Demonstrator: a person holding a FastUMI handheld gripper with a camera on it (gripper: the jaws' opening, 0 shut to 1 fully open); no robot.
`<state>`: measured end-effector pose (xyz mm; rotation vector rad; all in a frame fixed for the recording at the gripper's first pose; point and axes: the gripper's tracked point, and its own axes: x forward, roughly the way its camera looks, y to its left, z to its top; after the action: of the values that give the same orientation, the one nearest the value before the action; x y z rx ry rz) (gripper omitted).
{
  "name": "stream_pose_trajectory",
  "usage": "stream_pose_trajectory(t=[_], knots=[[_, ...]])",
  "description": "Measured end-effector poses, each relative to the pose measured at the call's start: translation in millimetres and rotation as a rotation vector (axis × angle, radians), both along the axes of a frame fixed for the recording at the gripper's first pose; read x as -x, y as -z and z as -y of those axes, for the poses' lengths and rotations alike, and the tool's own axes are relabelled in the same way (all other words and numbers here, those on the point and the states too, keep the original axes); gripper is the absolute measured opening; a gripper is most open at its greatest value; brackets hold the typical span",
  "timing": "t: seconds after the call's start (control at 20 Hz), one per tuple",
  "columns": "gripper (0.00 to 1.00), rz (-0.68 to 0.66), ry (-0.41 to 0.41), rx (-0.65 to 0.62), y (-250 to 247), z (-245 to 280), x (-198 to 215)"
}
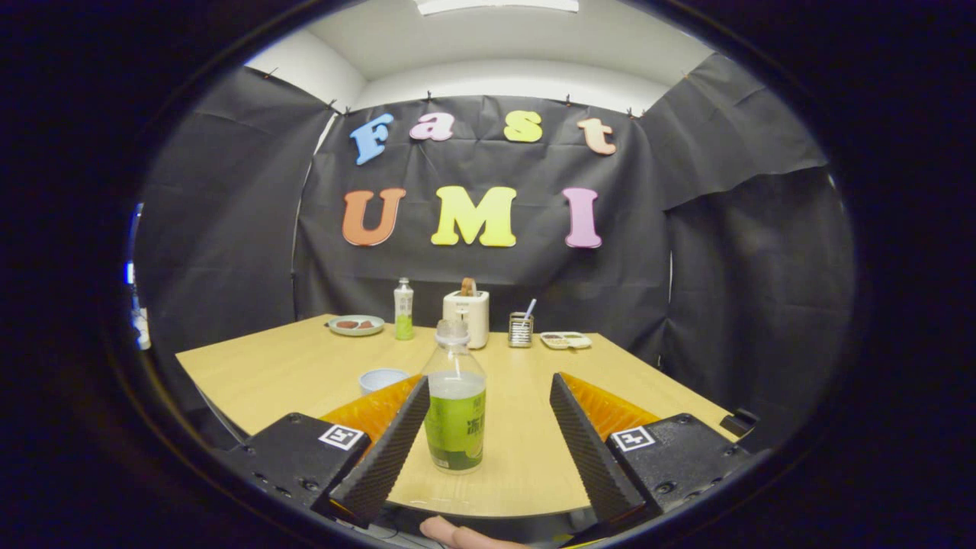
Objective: Take the bottle from table, then pour the juice into the cup, finally place the bottle on the coaster
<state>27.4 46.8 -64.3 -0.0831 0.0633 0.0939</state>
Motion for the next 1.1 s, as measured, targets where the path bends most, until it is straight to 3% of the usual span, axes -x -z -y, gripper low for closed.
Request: stream_pose_trajectory(t=[0.65, 1.0, 1.1], knots=[[1.00, -0.057, -0.018, 0.027, 66, -30, -61], [1.00, -0.021, -0.012, 0.002, 62, -32, -87], [0.95, -0.021, -0.029, 0.016, 62, -33, -96]])
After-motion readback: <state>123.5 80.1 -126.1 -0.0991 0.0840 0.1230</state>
